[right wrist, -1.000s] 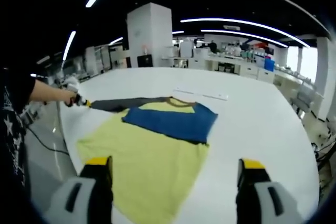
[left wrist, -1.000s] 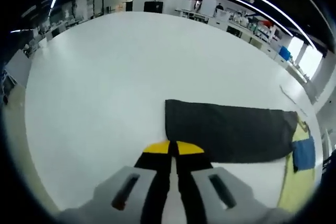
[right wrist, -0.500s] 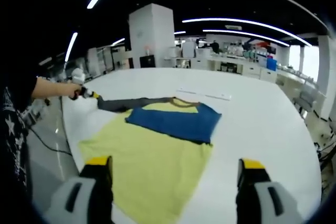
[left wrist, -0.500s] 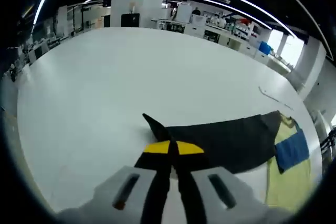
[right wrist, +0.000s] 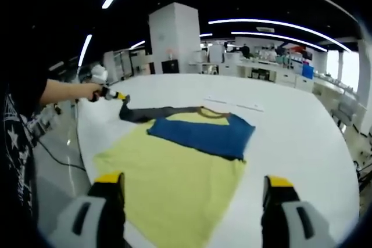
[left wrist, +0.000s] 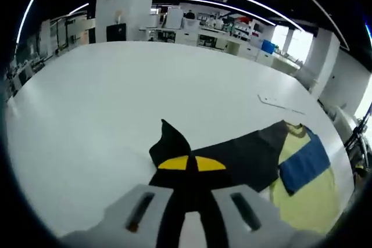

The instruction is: Fold the garment on the visible template until the final outline fits inside the template.

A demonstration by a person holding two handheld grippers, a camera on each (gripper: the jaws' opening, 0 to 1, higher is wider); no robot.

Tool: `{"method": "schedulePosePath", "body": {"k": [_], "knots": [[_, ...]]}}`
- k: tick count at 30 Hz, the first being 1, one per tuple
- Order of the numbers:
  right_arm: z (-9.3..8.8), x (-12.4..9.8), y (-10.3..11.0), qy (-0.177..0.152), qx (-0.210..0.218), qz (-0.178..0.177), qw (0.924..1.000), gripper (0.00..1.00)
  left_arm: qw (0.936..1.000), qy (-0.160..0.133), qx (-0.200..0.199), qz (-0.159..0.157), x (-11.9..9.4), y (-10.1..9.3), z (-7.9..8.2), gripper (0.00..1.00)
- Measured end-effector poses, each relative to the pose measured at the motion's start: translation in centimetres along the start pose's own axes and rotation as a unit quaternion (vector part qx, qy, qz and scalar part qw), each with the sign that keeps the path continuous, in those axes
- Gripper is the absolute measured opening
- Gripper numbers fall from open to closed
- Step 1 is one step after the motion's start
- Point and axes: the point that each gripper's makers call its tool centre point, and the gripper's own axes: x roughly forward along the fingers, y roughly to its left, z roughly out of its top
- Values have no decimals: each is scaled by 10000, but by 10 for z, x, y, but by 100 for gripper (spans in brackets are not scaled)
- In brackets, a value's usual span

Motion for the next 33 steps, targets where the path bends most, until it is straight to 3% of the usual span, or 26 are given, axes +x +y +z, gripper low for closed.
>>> {"method": "schedulePosePath", "body": {"k": [9,10,12,15,18,26,33], "knots": [[5,2,17,42,-250,236,9994,100,9986,-132,136,-497,5,-41,17,0],[4,2,18,59,-269,261,9993,100,9983,-146,172,-534,-2,-57,14,0],[3,2,20,94,-300,299,9991,100,9977,-175,216,-620,-4,-70,16,0],[2,2,22,106,-316,339,9989,100,9961,-270,221,-815,4,-78,27,0],[2,2,25,121,-316,373,9987,100,9944,-295,360,-948,3,-98,31,0],[2,0,27,108,-274,364,9989,100,9913,-358,349,-1215,7,-117,42,0],[1,2,27,116,-271,397,9988,100,9879,-376,356,-1459,14,-148,50,0]]}}
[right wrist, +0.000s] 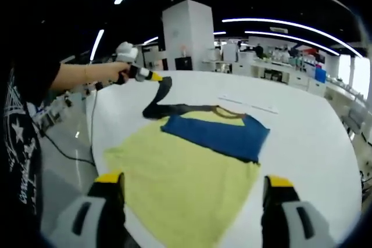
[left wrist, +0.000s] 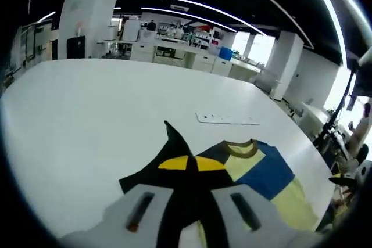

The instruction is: Fold the garment on the visible template until the final outline fits inside the template.

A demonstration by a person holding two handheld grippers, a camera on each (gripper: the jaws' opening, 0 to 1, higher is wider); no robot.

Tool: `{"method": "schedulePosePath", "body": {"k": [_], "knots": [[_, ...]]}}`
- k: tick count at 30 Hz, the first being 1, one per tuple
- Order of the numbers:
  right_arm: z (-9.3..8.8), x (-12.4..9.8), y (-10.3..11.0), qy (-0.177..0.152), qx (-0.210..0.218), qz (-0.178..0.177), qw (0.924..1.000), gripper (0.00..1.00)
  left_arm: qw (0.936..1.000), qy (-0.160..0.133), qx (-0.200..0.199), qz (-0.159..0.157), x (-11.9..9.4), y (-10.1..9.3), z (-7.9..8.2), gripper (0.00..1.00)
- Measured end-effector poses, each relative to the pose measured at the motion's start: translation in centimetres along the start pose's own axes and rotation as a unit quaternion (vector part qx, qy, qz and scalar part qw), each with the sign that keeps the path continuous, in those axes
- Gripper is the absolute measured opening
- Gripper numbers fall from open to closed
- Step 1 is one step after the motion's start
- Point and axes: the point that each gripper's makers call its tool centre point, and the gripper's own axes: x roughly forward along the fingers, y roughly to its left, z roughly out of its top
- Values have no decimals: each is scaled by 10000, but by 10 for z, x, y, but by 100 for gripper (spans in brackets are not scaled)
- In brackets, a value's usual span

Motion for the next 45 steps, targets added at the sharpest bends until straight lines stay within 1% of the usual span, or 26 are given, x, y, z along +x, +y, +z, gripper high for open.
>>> {"method": "schedulePosePath", "body": {"k": [3,4,5,6,8,10,12,14,17,18,19,22,28,31,35,37,40,45], "knots": [[1,0,0,-8,-11,11,10000,100,9999,-58,35,-141,8,-16,8,0],[1,1,1,-6,-14,16,10000,100,9998,-67,57,-179,10,-20,9,0],[0,1,1,9,-14,20,10000,100,9997,-78,66,-225,10,-29,10,0],[0,1,1,17,-19,17,10000,100,9996,-86,84,-254,12,-33,11,0],[-1,1,0,31,-15,15,10000,100,9994,-49,158,-296,15,-42,11,0],[-2,1,-3,40,11,-30,10000,100,9987,-4,287,-421,18,-55,9,0],[-3,0,-3,38,27,-15,10000,100,9983,12,325,-474,22,-63,8,0],[-4,1,-4,43,34,-23,10000,100,9977,-38,394,-548,24,-71,10,0],[-6,1,-4,52,44,-10,10000,100,9970,-92,380,-673,25,-92,9,0],[-6,2,-3,60,55,2,10000,100,9967,-94,384,-711,26,-96,9,0],[-6,2,-2,52,55,6,10000,100,9965,-99,386,-731,27,-95,10,0],[-5,3,-1,2,111,25,9999,100,9956,-101,343,-866,34,-108,10,0],[-4,5,-1,-14,153,14,9999,100,9936,-85,241,-1100,44,-136,5,0],[-5,5,-2,-14,161,8,9999,100,9918,-118,381,-1213,46,-155,3,0],[-8,5,-3,18,181,-7,9998,100,9903,-102,518,-1284,51,-164,-1,0],[-10,5,-3,34,191,-8,9998,100,9893,-88,495,-1370,52,-176,-5,0],[-12,4,-4,53,207,-16,9998,100,9875,-107,465,-1505,56,-187,-10,0],[-14,1,-5,65,221,-63,9997,100,9847,-57,521,-1661,59,-205,-19,0]]}}
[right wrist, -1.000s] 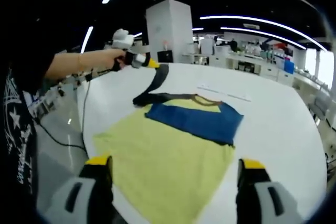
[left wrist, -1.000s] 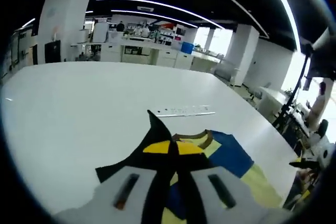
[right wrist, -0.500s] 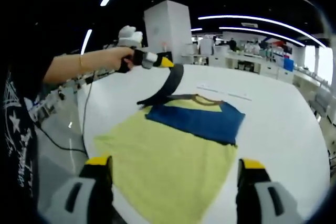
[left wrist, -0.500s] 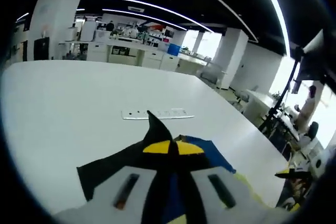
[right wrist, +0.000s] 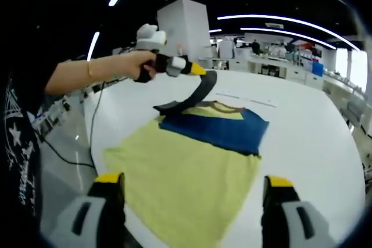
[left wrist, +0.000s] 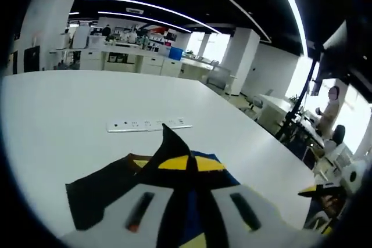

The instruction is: Fold the garment on the visible template until the final outline fits inside the template.

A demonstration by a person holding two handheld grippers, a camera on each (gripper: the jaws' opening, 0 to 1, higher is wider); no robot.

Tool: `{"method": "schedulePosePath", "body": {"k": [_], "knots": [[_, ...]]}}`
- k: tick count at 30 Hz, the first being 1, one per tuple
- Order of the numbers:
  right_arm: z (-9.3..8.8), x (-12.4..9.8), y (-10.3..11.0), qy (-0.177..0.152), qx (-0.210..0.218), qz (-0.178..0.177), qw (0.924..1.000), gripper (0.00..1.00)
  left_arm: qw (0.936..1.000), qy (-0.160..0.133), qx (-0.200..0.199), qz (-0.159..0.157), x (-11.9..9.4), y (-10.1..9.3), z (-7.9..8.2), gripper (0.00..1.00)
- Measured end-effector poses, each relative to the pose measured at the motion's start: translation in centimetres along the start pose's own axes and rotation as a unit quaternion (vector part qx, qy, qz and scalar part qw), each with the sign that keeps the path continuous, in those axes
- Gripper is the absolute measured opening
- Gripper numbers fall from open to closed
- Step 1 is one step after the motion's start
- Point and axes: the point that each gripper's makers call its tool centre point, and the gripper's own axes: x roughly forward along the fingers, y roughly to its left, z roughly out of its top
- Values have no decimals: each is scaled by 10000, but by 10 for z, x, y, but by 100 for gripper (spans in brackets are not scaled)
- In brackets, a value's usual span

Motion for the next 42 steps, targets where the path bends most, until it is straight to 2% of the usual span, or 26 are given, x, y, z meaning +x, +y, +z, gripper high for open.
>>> {"method": "schedulePosePath", "body": {"k": [6,10,12,18,32,34,39,42], "knots": [[-2,-3,-5,0,35,-82,10000,100,9992,-37,-156,-372,7,-20,-8,0],[-2,-3,-5,-7,64,-108,9999,100,9985,6,-125,-534,8,-35,-16,0],[-2,-4,-3,3,55,-111,9999,100,9982,33,-143,-584,11,-34,-20,0],[-6,-5,-3,59,65,-129,9999,100,9964,43,-196,-822,12,-48,-30,0],[-11,-11,-9,87,108,-233,9996,100,9881,196,-150,-1518,19,-100,-56,0],[-13,-12,-11,92,126,-238,9996,100,9868,258,-77,-1598,17,-109,-63,0],[-14,-13,-12,114,140,-266,9995,100,9840,468,97,-1716,18,-117,-81,0],[-14,-12,-12,112,153,-264,9995,100,9808,738,349,-1772,20,-119,-98,0]]}}
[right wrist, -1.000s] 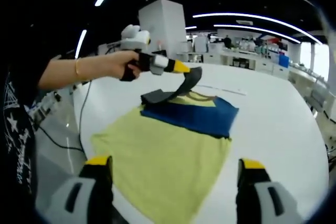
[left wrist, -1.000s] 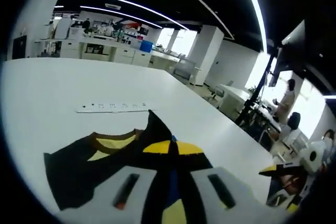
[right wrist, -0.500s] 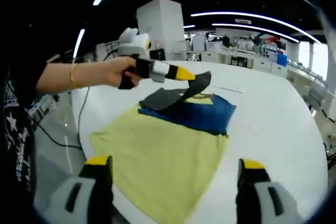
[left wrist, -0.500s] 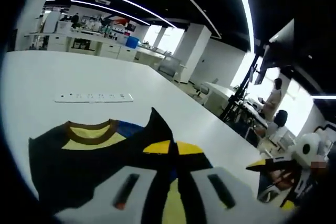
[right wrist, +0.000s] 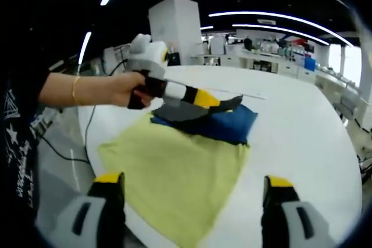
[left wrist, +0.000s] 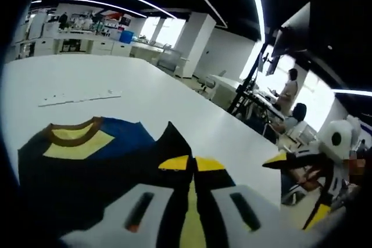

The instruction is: Fold the garment on the visible template until the final outline fits inside the template.

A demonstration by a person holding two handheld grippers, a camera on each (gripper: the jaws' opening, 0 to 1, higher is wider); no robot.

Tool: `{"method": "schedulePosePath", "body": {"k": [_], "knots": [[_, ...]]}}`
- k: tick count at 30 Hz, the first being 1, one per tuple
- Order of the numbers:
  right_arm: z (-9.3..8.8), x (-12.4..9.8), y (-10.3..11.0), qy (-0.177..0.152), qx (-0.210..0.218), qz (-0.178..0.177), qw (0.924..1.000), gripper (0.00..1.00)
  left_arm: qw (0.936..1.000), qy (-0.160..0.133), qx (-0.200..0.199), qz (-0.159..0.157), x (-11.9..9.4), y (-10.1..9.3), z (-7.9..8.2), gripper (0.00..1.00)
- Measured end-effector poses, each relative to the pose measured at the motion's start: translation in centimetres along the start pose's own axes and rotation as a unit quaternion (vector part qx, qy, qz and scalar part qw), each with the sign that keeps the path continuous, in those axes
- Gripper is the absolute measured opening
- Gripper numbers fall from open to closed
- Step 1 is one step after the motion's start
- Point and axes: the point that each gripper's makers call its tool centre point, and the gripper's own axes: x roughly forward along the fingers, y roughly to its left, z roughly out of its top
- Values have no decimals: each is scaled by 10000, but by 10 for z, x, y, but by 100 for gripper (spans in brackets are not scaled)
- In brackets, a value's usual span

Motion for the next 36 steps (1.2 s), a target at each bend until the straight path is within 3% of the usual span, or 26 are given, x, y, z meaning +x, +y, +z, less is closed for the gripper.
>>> {"method": "schedulePosePath", "body": {"k": [6,9,13,17,26,36], "knots": [[-2,-1,0,12,23,-6,10000,100,9996,282,-37,58,8,-2,-23,0],[-3,-1,-2,23,24,-18,10000,100,9983,410,-411,-91,12,-7,-35,0],[-1,-2,-3,7,10,-19,10000,100,9984,463,-305,-88,11,-10,-41,2],[-1,-2,-2,2,26,85,10000,100,9987,395,-316,-110,7,-11,-38,21],[3,1,6,101,-67,680,9976,100,9997,104,200,-133,-25,-7,-20,66],[-4,3,21,485,-376,1387,9884,100,9980,76,624,-45,-73,5,-23,92]]}}
